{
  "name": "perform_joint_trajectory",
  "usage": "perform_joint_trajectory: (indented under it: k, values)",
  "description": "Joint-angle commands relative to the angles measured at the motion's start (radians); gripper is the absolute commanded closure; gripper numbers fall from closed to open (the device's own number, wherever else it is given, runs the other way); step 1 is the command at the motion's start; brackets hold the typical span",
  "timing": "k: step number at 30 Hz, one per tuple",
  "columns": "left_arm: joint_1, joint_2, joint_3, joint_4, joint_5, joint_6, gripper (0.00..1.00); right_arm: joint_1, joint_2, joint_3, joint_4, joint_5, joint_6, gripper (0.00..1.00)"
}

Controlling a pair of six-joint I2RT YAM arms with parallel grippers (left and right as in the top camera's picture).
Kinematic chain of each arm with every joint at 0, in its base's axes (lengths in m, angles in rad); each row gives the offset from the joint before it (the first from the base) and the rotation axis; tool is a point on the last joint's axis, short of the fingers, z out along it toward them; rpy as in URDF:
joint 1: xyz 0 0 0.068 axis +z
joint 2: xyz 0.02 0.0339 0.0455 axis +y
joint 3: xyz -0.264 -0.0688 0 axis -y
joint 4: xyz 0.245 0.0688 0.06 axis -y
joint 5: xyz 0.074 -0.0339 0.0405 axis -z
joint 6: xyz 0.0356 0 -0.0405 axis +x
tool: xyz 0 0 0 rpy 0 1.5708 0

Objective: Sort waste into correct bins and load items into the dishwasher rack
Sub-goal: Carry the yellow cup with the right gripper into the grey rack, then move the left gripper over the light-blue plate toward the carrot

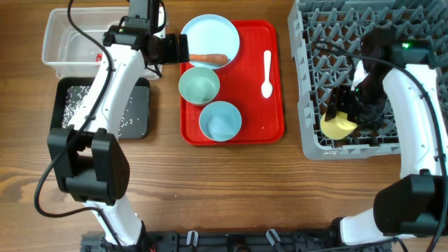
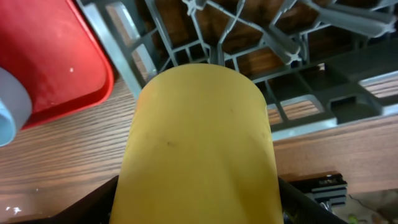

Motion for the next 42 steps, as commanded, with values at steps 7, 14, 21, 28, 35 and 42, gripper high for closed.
perform_joint_trajectory:
  k: [7,14,21,28,35,42]
  values:
    - [0.002,-0.026,0.013,-0.002,-0.029,0.024,0.0,-0.001,0.026,-0.143,0.122,0.016,0.031,0.28]
    - [0.002,-0.026,0.013,-0.002,-0.029,0.024,0.0,-0.005,0.033,-0.149,0.161,0.015,0.038,0.29]
    - [0.002,-0.026,0.013,-0.012,-0.029,0.023,0.0,-0.009,0.062,-0.149,0.16,0.012,0.038,0.14]
    - [0.002,-0.026,0.013,-0.029,-0.027,0.023,0.0,-0.009,0.062,-0.137,0.184,-0.004,0.039,0.0]
    - [0.002,-0.042,0.013,-0.031,-0.014,0.023,0.0,-0.009,0.047,0.065,0.147,-0.025,0.02,0.0]
    - [-0.009,-0.131,0.013,-0.046,-0.006,0.023,0.0,0.031,0.047,0.367,0.177,-0.195,-0.041,0.05]
